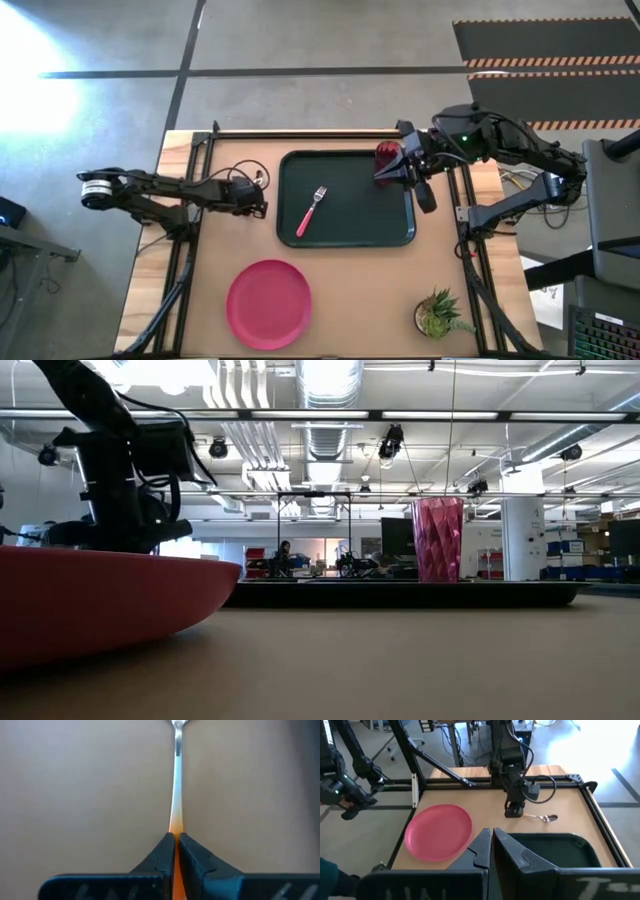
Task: Pick and place plate/cup/fork/spoon on tray
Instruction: Put the orange spoon on the black serving tray to the left of the pink fork
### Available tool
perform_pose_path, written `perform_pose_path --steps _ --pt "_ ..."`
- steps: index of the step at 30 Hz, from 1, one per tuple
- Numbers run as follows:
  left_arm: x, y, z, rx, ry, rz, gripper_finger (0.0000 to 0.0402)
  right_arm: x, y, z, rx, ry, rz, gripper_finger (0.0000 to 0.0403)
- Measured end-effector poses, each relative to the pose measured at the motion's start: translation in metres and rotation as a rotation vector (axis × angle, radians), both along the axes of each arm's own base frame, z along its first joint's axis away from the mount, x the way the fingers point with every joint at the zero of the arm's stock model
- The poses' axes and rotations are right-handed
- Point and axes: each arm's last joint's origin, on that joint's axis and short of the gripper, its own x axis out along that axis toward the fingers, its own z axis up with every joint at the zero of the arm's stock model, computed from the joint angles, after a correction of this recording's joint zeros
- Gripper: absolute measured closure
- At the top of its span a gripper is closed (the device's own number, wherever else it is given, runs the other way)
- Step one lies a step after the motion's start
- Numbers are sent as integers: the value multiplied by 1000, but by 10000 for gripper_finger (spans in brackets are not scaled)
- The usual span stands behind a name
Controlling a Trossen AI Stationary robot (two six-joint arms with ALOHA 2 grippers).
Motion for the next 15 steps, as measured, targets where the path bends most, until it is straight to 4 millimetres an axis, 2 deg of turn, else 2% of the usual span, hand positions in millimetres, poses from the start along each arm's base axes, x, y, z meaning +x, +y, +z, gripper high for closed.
perform_pose_path --steps 9,15 --pt "5 4 31 135 -104 5 400 0 0 -1 9 11 -4 394" --pt "-8 4 42 223 -37 22 401 -1 0 -1 9 10 -4 394"
